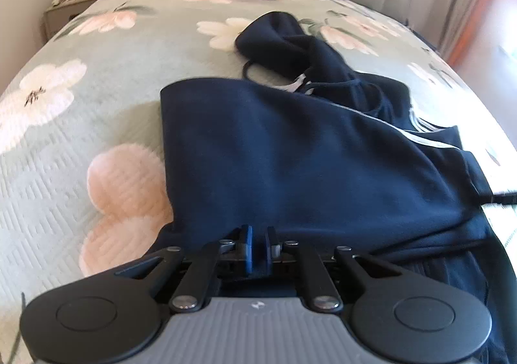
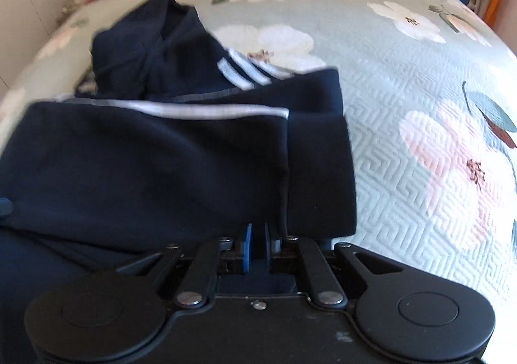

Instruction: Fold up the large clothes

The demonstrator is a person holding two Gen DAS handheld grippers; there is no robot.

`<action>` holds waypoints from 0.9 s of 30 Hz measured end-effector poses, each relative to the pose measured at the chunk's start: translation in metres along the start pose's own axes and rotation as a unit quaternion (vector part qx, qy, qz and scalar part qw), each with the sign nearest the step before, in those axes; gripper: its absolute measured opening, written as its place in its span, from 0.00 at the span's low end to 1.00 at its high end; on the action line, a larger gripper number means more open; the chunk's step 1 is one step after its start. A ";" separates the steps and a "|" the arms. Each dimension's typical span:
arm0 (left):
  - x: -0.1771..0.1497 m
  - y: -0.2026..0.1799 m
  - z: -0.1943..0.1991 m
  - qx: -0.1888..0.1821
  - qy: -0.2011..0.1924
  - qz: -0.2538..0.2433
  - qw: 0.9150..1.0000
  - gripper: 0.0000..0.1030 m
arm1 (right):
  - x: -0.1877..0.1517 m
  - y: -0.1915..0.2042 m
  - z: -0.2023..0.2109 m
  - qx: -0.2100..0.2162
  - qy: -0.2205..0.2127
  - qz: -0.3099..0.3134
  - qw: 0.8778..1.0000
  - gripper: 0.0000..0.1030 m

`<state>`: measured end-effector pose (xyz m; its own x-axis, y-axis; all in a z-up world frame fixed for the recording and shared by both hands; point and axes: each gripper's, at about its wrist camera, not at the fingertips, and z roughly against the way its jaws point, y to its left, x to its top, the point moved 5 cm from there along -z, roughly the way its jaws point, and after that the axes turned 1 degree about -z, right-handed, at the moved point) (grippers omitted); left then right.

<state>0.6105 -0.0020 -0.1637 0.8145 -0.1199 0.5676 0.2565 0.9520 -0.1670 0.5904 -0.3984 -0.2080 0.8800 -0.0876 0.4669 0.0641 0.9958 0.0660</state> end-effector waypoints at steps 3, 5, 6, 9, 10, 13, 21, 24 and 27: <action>0.000 -0.003 0.004 -0.007 0.000 0.003 1.000 0.15 | 0.033 0.015 0.018 0.022 -0.043 0.041 0.998 0.13; 0.000 -0.006 0.005 -0.011 0.002 0.011 1.000 0.16 | 0.063 0.029 0.017 0.042 -0.070 0.053 0.995 0.14; 0.001 -0.006 0.006 -0.012 0.001 0.013 1.000 0.16 | 0.078 0.035 0.016 0.052 -0.085 0.055 0.994 0.14; 0.009 -0.010 0.012 -0.016 -0.008 0.008 1.000 0.16 | 0.126 0.058 -0.001 0.085 -0.115 0.055 0.988 0.14; 0.012 -0.012 0.013 -0.017 -0.012 0.001 1.000 0.16 | 0.139 0.064 -0.006 0.097 -0.122 0.055 0.986 0.19; 0.023 -0.015 0.016 -0.018 -0.020 -0.021 0.999 0.16 | 0.181 0.084 -0.031 0.127 -0.138 0.068 0.980 0.55; 0.041 0.005 -0.003 -0.018 -0.023 -0.015 0.999 0.17 | 0.282 0.123 -0.141 0.170 -0.081 0.042 0.981 0.63; 0.044 0.013 -0.010 -0.027 -0.023 -0.001 0.999 0.17 | 0.312 0.134 -0.174 0.181 -0.066 -0.008 0.981 0.64; 0.045 0.018 -0.013 -0.032 -0.024 -0.004 0.999 0.17 | 0.329 0.144 -0.207 0.184 -0.044 -0.039 0.981 0.67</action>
<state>0.6588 0.0062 -0.1521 0.7867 -0.1114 0.6071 0.2961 0.9311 -0.2128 0.9863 -0.2778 -0.2277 0.8337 -0.1819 0.5214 -0.0586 0.9097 0.4110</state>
